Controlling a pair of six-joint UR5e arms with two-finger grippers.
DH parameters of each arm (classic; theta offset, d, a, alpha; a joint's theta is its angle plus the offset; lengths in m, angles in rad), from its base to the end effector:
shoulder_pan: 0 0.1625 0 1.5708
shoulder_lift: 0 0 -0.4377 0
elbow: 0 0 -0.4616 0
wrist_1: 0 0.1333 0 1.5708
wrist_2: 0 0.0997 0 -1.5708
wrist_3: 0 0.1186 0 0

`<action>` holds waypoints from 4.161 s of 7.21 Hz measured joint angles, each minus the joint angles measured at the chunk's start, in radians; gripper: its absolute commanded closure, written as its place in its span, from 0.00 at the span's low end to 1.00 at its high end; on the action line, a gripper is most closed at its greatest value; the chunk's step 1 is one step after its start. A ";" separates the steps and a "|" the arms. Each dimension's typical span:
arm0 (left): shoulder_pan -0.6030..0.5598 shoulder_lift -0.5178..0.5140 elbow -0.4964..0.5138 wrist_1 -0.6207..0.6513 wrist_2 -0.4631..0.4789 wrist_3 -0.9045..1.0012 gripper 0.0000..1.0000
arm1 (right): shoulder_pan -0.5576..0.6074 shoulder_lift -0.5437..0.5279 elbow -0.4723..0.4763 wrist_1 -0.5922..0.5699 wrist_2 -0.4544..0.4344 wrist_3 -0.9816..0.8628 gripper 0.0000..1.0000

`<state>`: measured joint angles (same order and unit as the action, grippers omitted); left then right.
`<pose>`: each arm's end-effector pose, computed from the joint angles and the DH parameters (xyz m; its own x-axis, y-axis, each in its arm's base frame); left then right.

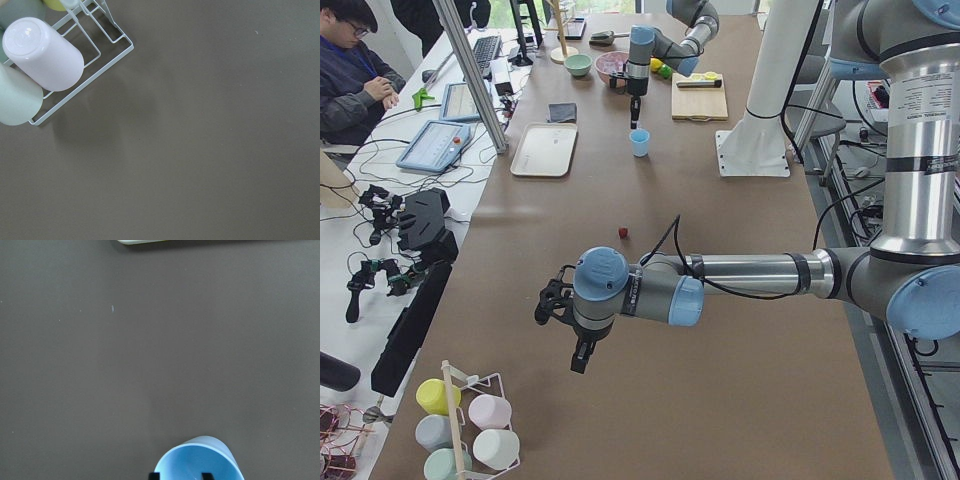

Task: Put ice and strawberries in cup
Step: 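Open the right gripper to drop the ice cube into the cup, then move the right gripper back over the pink ice bowl, then lower the right gripper into the ice and grasp another cube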

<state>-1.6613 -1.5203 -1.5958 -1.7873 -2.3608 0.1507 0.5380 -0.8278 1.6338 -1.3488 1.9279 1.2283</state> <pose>-0.0988 -0.5464 0.6744 0.7184 0.2167 -0.6610 -0.0193 0.9561 0.2924 -0.6076 -0.4695 0.1238 0.4927 -0.0724 0.8672 -0.0611 0.9912 0.1175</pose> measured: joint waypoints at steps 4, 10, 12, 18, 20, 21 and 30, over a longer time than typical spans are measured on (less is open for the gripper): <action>0.000 -0.016 0.048 -0.065 -0.001 -0.005 0.01 | -0.011 -0.006 0.003 0.001 -0.030 0.002 0.01; 0.000 -0.015 0.031 -0.070 -0.004 -0.009 0.01 | 0.227 -0.124 0.050 -0.025 0.160 -0.247 0.00; -0.001 -0.009 0.021 -0.070 -0.006 -0.009 0.01 | 0.398 -0.203 0.074 -0.178 0.193 -0.592 0.01; -0.001 -0.009 -0.003 -0.067 -0.006 -0.010 0.01 | 0.512 -0.354 0.025 -0.315 0.192 -1.065 0.12; -0.001 -0.011 -0.004 -0.067 -0.007 -0.010 0.01 | 0.505 -0.357 -0.041 -0.279 0.190 -1.069 0.23; 0.000 -0.010 -0.004 -0.068 -0.008 -0.010 0.01 | 0.501 -0.357 -0.087 -0.215 0.191 -1.065 0.36; 0.002 -0.012 -0.003 -0.069 -0.006 -0.011 0.01 | 0.487 -0.395 -0.099 -0.124 0.203 -1.030 0.35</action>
<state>-1.6598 -1.5318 -1.5986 -1.8566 -2.3671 0.1398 1.0250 -1.2229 1.5352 -1.4732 2.1305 0.1980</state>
